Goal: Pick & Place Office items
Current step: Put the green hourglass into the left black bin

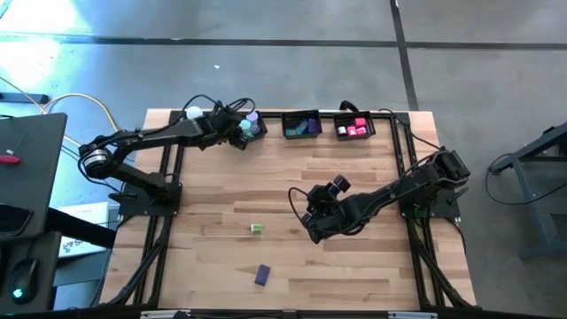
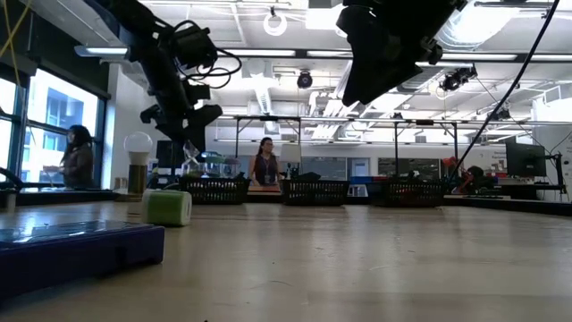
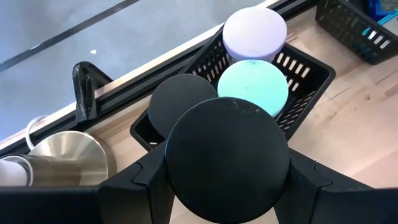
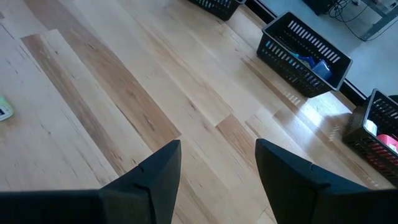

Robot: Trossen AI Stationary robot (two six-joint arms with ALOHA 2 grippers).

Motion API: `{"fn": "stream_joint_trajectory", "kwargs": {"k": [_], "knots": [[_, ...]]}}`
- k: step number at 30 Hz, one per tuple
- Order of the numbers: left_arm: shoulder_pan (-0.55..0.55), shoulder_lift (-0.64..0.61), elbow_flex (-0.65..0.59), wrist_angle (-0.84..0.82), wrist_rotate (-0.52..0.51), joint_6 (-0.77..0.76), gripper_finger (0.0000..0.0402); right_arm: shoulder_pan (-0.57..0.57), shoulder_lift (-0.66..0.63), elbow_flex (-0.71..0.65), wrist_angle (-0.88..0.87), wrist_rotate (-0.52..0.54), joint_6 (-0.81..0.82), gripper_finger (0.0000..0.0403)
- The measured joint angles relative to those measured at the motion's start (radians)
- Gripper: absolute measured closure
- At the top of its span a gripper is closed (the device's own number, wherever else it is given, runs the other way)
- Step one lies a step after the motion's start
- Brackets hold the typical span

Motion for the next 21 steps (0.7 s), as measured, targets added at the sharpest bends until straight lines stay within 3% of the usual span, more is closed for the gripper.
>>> {"fn": "stream_joint_trajectory", "kwargs": {"k": [9, 21], "knots": [[0.0, 0.008, -0.021, 0.038, 0.012, -0.002, 0.021, 0.0, 0.0, 0.0, 0.004, 0.0, 0.0, 0.0207], [0.0, 0.119, -0.021, 0.089, 0.019, -0.002, 0.021, 0.0, 0.0, 0.0, 0.008, 0.0, 0.0, 0.0207]]}}
